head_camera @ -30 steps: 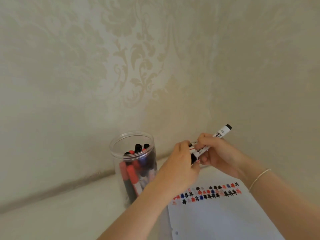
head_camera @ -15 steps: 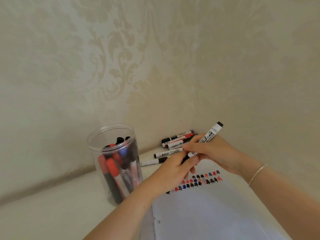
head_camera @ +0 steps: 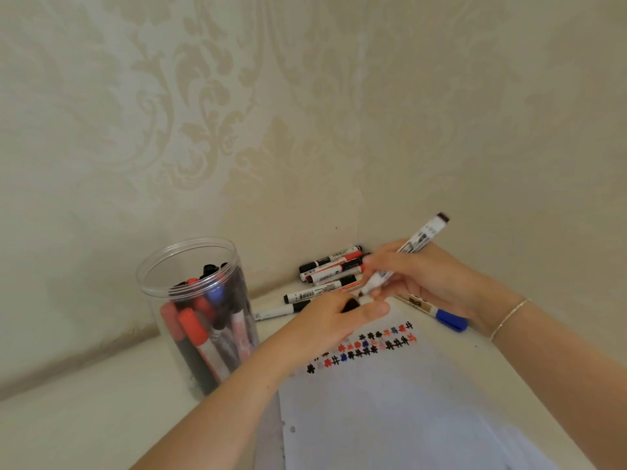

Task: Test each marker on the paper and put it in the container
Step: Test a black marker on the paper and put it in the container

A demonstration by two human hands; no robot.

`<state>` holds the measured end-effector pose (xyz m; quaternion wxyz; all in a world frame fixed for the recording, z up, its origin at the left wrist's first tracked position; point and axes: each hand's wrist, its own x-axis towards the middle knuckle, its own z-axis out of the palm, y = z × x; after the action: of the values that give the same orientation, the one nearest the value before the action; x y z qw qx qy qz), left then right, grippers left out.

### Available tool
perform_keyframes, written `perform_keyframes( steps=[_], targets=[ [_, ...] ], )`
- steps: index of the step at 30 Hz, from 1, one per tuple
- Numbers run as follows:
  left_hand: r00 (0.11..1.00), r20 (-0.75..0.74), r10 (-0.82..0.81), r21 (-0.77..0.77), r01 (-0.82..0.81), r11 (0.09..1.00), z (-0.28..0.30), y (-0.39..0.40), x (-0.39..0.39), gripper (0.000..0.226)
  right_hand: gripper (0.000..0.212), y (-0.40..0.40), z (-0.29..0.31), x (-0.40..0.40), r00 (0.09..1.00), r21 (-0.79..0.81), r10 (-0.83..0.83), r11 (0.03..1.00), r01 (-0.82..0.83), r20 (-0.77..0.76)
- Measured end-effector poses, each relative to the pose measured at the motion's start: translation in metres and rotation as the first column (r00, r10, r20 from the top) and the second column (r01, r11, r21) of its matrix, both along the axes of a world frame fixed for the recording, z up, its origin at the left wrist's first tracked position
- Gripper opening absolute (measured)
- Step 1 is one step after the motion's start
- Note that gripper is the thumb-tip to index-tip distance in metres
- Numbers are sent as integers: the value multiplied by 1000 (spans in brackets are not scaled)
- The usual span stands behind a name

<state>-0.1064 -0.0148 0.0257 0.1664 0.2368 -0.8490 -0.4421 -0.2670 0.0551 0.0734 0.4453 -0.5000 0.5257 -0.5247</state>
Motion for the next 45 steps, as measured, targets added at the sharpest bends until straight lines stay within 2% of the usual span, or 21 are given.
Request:
perform_keyframes(
  steps=[2, 3, 6, 8, 11, 14, 16, 19, 25, 34, 40, 42, 45],
  targets=[
    [993, 104, 55, -98, -45, 994, -7, -5, 1, 59, 21, 2, -4, -13, 971, -39, -199, 978, 205, 132],
    [984, 146, 103, -161, -79, 984, -11, -5, 0, 59, 23, 3, -10, -20, 946, -22, -286, 956, 293, 150],
    [971, 173, 163, -337, -97, 936, -24, -1, -12, 43, 18, 8, -35, -33, 889, 105, -459, 884, 456, 4],
    [986, 141, 88, -302, -42, 952, -34, 2, -22, 33, 17, 9, -56, -35, 839, 138, -544, 829, 542, -28],
    [993, 118, 9, -193, 14, 981, -43, 7, -36, 59, 12, 10, -80, -34, 777, 130, -628, 773, 621, 25],
    [992, 128, -7, -295, 45, 955, -54, 7, -41, 72, 19, 7, -90, -33, 731, 62, -682, 731, 679, 28],
    [992, 129, -2, -350, 48, 936, -57, 6, -41, 76, 22, 4, -93, -33, 705, 44, -709, 705, 708, 12],
    [990, 139, 6, -389, 49, 920, -57, 4, -41, 76, 21, 0, -98, -32, 666, 14, -738, 669, 743, -109],
    [982, 186, 16, -407, 63, 911, -53, 7, -41, 76, 29, -2, -103, -34, 645, -51, -723, 674, 737, -247],
    [985, 173, 11, -375, 55, 925, -55, 8, -42, 76, 34, -4, -105, -32, 634, -83, -699, 691, 718, -331],
    [982, 189, 14, -374, 59, 925, -54, 7, -43, 76, 24, -1, -103, -35, 677, -73, -685, 715, 695, -268],
    [981, 195, 13, -379, 63, 923, -55, 7, -43, 77, 30, -1, -104, -33, 693, -61, -665, 733, 678, -278],
    [982, 186, 14, -389, 61, 919, -54, 8, -43, 76, 39, -2, -105, -31, 667, -88, -674, 721, 687, -318]
  ],
)
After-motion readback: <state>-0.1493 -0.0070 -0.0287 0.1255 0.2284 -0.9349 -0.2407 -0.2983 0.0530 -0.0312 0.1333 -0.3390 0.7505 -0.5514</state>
